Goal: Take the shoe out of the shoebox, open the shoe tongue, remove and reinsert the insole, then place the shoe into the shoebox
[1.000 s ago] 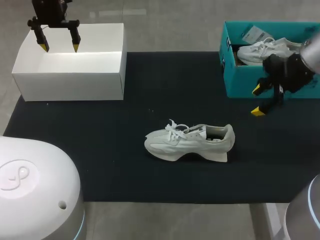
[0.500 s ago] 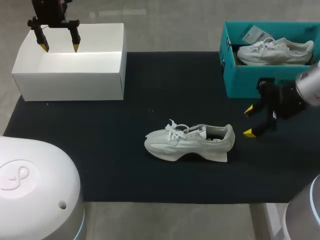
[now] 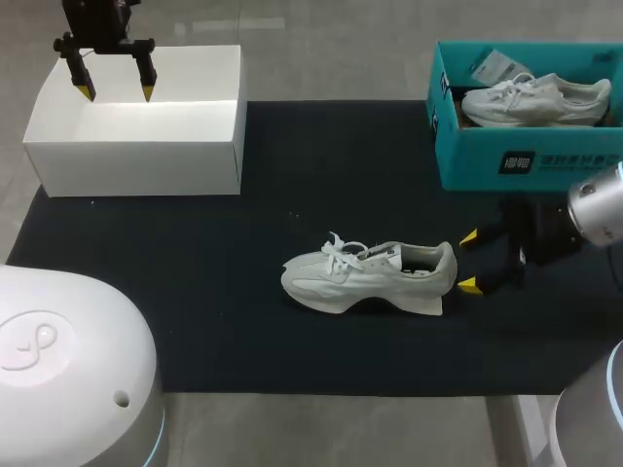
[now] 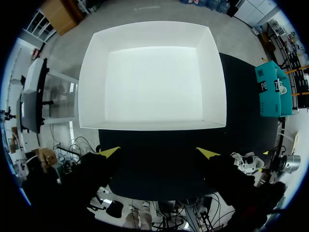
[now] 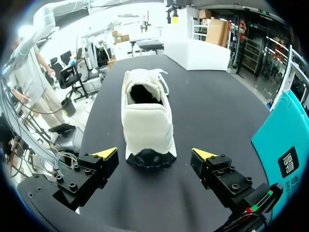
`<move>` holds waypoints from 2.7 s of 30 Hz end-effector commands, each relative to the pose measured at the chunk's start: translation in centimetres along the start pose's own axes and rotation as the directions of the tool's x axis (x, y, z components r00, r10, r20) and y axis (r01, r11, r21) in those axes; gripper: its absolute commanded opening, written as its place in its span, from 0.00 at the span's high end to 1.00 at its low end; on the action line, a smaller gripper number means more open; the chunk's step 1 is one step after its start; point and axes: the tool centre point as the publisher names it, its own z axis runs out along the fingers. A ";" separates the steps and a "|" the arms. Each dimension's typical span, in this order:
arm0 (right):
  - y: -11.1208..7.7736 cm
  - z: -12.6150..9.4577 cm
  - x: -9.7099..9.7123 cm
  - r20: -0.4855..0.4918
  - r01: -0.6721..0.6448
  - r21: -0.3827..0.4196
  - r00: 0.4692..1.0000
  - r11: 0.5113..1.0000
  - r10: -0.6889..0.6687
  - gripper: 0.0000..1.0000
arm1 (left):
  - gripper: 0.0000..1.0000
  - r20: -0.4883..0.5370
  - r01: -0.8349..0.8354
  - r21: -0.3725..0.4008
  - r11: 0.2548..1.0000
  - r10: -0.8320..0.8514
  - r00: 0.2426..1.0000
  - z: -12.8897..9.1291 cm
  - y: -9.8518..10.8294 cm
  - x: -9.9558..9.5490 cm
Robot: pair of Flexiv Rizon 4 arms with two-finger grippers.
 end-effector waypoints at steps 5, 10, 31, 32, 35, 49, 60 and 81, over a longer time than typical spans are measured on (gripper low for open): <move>-0.3 2.5 0.3 -0.017 0.024 -0.037 1.000 0.999 -0.025 0.00 | 0.00 0.001 0.000 -0.001 1.000 0.000 1.000 0.0 0.0 0.0; -0.1 3.7 -0.1 -0.019 0.033 -0.041 0.999 0.999 -0.034 0.00 | 0.00 0.001 0.000 -0.001 1.000 0.000 1.000 0.0 0.0 0.0; 0.1 7.7 0.3 -0.079 -0.005 -0.062 0.997 0.998 0.000 0.68 | 0.00 0.001 0.000 -0.001 1.000 0.000 1.000 0.0 0.0 0.0; 0.0 7.7 0.3 -0.069 -0.008 -0.056 0.998 0.998 0.004 1.00 | 0.00 0.001 0.000 -0.001 1.000 0.000 1.000 0.0 0.0 0.0; 0.0 7.7 0.2 -0.061 -0.010 -0.052 0.998 0.999 0.007 1.00 | 0.00 0.001 0.000 -0.001 1.000 0.000 1.000 0.0 0.0 0.0; 0.0 7.7 0.2 -0.061 -0.010 -0.052 0.998 0.999 0.007 1.00 | 0.00 0.001 0.000 -0.001 1.000 0.000 1.000 0.0 0.0 0.0; 0.0 7.7 0.2 -0.061 -0.010 -0.052 0.998 0.999 0.007 1.00 | 0.00 0.001 0.000 -0.001 1.000 0.000 1.000 0.0 0.0 0.0; 0.0 7.7 0.2 -0.061 -0.010 -0.052 0.998 0.999 0.007 1.00 | 0.00 0.072 0.066 -0.010 0.998 -0.065 0.995 -0.4 1.6 0.8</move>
